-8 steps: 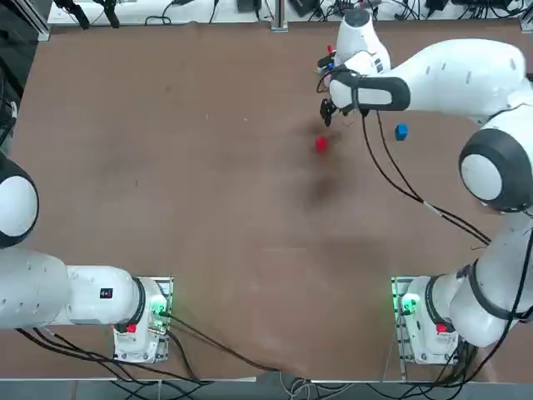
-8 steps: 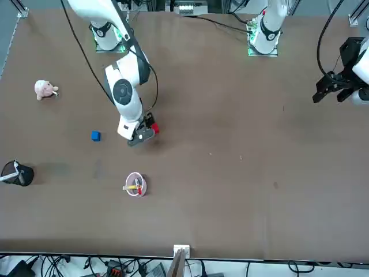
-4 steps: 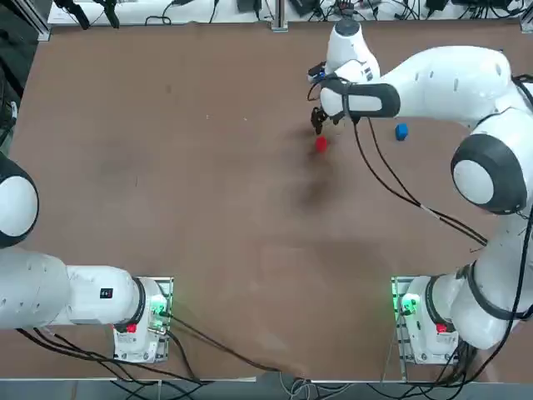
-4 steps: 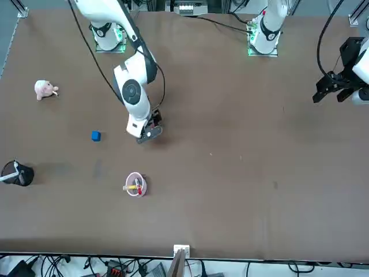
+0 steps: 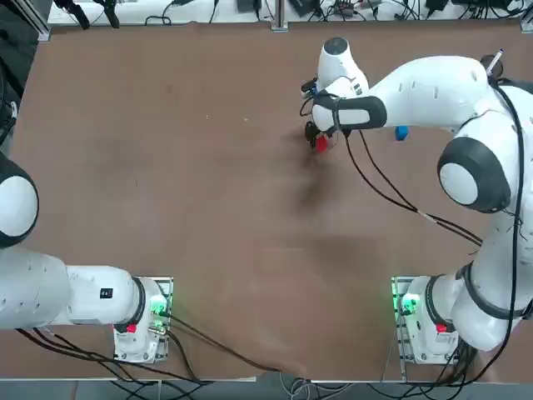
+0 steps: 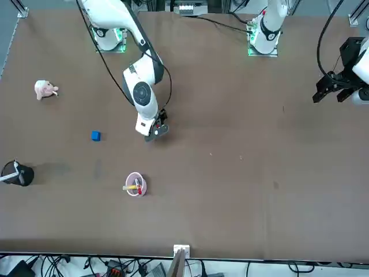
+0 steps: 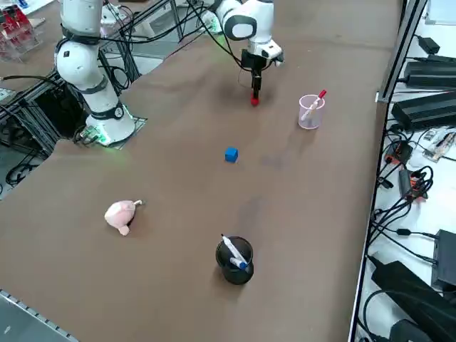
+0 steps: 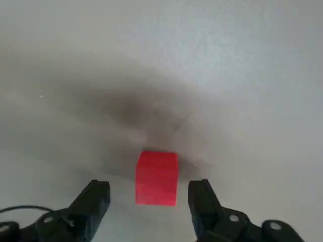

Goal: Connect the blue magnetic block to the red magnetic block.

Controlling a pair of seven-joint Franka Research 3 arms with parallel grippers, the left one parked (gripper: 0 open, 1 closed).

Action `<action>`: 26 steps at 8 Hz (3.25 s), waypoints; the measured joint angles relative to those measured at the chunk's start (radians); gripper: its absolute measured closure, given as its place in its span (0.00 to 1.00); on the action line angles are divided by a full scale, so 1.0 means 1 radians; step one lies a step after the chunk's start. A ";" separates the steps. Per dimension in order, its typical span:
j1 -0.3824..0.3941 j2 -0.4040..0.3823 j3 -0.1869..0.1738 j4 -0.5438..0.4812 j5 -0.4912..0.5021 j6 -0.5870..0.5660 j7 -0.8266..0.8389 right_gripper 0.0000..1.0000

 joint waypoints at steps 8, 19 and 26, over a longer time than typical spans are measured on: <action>0.000 0.025 -0.002 0.000 0.000 0.019 0.000 0.17; -0.002 0.044 -0.006 0.004 0.000 0.030 0.033 0.52; -0.009 -0.044 -0.111 0.025 0.003 -0.053 0.640 0.52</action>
